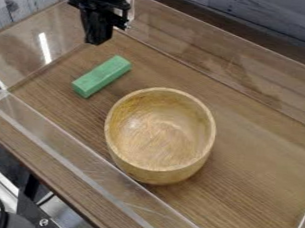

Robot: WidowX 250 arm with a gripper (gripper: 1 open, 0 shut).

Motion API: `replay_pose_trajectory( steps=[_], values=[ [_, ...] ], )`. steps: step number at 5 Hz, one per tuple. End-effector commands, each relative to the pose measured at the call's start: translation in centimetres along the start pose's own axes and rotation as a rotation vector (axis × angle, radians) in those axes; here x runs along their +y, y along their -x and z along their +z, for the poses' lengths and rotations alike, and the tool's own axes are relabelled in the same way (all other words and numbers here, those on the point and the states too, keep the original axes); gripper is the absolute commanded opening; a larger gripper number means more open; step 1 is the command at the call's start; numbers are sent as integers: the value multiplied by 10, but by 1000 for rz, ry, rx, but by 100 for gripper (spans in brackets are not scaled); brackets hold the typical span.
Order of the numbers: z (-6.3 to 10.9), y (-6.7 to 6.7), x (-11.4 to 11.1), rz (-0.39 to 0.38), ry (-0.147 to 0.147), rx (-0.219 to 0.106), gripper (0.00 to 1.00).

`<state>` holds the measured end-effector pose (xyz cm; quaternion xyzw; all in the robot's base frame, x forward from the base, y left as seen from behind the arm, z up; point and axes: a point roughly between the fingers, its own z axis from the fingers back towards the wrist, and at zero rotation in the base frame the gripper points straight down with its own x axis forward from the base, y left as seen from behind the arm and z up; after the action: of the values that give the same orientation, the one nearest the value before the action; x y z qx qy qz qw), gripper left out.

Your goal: Put the green block in the brown bowl

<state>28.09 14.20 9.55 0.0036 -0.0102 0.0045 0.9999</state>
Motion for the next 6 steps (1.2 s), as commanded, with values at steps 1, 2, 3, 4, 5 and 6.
replay_pose_trajectory(
  steps=[1,2,3,4,5,6],
  values=[
    [7,-10,9,-9,-31,-46,100],
    [-2,-10,11,-11,-34,-36,100],
    [-14,-8,13,-12,-39,-28,100],
    [-26,-7,15,-14,-43,-18,100],
    [-37,-5,16,-13,-44,-4,100],
    [-48,-4,17,-12,-43,9,100]
  ],
)
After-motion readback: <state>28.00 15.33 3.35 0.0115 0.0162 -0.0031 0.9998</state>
